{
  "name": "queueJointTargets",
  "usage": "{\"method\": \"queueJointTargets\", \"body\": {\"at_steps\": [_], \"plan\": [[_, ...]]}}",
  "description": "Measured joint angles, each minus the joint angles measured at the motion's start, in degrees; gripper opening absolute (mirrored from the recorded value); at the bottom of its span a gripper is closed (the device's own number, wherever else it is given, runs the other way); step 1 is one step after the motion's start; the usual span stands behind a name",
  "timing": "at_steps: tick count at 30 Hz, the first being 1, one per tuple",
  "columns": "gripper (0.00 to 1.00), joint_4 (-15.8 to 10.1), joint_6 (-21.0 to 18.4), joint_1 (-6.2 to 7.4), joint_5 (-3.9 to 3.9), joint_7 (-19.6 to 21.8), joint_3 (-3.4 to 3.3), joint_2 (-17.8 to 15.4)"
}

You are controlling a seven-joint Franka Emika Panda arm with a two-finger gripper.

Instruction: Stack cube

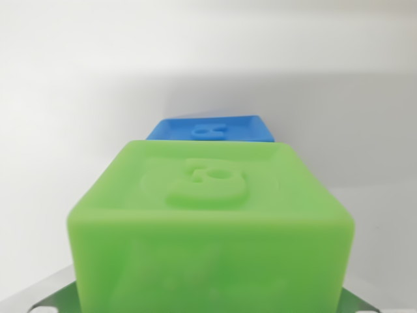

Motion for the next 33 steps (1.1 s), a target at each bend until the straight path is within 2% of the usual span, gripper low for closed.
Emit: {"method": "queueJointTargets", "body": {"at_steps": [15, 16, 33], "plan": [[0.0, 0.4, 1.45, 0.03, -0.04, 0.0, -0.06, 1.76], [1.0, 0.4, 1.45, 0.03, -0.04, 0.0, -0.06, 1.76], [1.0, 0.42, 1.47, 0.04, -0.04, 0.0, -0.07, 1.78]]}}
